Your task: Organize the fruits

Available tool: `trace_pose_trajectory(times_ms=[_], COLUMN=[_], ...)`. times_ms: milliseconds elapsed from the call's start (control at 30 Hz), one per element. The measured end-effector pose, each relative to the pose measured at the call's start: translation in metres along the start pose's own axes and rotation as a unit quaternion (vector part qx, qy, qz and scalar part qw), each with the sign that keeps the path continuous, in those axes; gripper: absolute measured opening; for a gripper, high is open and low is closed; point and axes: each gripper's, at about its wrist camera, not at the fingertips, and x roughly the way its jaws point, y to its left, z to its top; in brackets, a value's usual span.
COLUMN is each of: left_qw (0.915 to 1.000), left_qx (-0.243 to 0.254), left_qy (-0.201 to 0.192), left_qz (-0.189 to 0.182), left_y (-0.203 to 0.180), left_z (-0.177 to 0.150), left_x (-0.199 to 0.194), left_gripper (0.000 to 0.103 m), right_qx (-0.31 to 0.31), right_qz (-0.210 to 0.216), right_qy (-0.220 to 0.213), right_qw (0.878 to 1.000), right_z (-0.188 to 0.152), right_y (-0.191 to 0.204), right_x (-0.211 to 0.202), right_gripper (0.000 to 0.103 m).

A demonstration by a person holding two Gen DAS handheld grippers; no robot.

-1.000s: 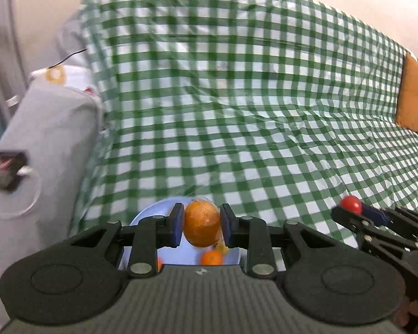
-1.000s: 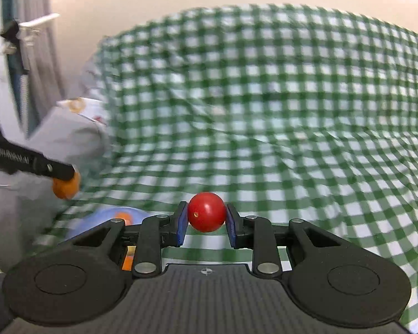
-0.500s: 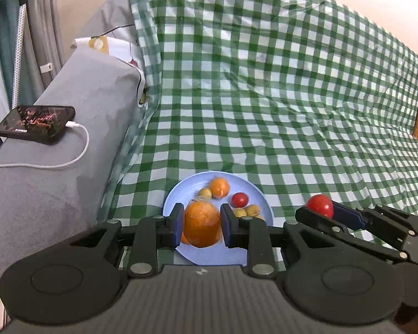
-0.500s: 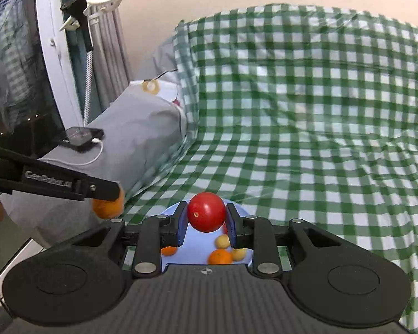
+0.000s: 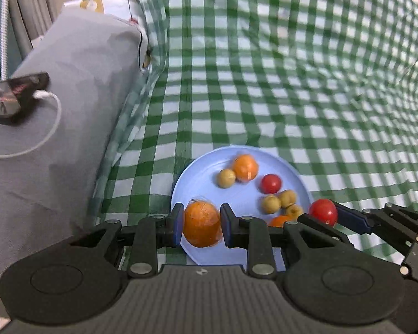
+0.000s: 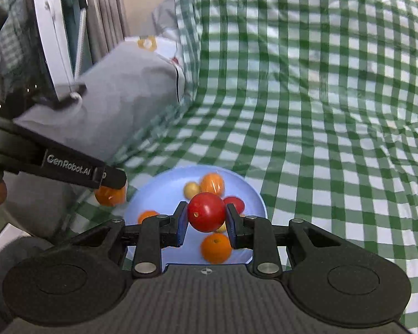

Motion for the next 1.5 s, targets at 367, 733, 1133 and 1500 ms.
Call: trace_pose_trajectory(times_ms=[367,733,1133,1500], left_qw=[0.9997,0.9977,0.9963,0.9957], left_qx=[0.004,-0.024,-0.012,-0.002], left_qy=[0.026,0.008,-0.030,-0.043], left_qz=[0.002,0.062,0.080,0.081], left_y=[0.002,0.009,0.005,-0.001], left_z=[0.005,-0.031,-0.085,-0.100], left_x=[0.033,-0.045,-0.118,-0.138], left_gripper=[0.092,0.103,0.103,0.103], right_qx=[-0.028,0.015,-0.001,-0.006], right_qz=[0.000,-0.046,-0.061,-0.079], right_qy=[0.030,0.039,0.003,-0.018], right_qw=[0.999,0.998,0.998,0.997], right_z=[0.005,-0.014,-0.032,-0.042], right_y=[0.000,0.008,0.043,0.045], right_x=[0.043,-0.036,-0.111,-0.137], right_gripper=[0.046,0.098,0.102,0.102])
